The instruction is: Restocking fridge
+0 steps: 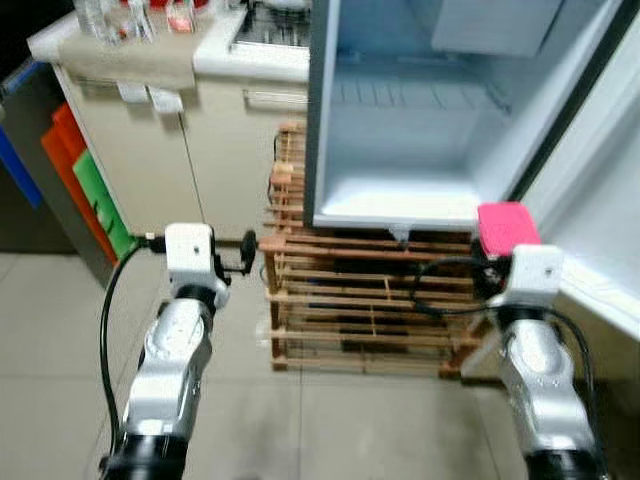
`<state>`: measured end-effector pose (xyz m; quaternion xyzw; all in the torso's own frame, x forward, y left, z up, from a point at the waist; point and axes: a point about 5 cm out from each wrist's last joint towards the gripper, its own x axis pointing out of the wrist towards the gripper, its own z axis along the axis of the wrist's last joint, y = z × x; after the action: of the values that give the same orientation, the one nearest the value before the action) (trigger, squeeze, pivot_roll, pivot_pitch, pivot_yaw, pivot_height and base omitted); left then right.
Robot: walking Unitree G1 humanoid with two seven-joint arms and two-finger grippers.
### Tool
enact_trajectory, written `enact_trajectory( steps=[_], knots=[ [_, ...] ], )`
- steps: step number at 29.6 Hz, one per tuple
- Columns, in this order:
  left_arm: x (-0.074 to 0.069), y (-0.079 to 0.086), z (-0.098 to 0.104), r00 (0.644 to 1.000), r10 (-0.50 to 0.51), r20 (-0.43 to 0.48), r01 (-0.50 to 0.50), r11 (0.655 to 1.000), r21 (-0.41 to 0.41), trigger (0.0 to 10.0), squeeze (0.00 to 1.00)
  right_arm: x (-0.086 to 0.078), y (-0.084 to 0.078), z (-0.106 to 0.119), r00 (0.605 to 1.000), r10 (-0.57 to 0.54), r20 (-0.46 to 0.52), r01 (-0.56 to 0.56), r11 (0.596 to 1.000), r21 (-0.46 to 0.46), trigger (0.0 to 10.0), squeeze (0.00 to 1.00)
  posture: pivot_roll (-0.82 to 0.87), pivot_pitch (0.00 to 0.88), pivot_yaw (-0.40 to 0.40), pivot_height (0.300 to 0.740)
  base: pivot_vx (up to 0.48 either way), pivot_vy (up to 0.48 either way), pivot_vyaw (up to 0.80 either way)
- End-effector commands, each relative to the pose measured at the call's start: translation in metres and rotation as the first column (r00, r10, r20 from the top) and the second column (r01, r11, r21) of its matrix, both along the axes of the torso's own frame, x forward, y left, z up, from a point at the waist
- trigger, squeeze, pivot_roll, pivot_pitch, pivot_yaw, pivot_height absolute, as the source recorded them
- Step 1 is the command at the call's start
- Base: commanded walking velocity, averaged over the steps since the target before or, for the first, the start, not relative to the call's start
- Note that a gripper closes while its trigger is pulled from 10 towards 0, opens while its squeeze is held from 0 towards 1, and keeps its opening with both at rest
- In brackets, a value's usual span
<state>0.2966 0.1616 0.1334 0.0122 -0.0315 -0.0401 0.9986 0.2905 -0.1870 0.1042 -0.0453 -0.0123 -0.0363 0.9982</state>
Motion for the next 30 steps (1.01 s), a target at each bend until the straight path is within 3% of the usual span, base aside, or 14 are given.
enact_trajectory(
  steps=[1, 30],
  knots=[
    [0.003, -0.008, 0.016, 0.997, -0.039, 0.066, 0.038, 0.999, 0.018, 10.0, 0.00, 0.003, 0.000, 0.006, 1.000, 0.005, 0.026, -0.005, 1.000, -0.004, 10.0, 0.00, -0.03, 0.000, -0.005, 0.740, 0.480, 0.000, 0.00],
    [-0.001, -0.013, 0.025, 0.993, -0.057, 0.105, 0.059, 0.998, -0.021, 10.0, 0.00, 0.007, 0.011, 0.000, 0.999, 0.045, -0.001, -0.045, 0.999, -0.004, 10.0, 0.00, -0.03, 0.000, -0.003, 0.740, 0.480, 0.000, 0.00]
  ],
)
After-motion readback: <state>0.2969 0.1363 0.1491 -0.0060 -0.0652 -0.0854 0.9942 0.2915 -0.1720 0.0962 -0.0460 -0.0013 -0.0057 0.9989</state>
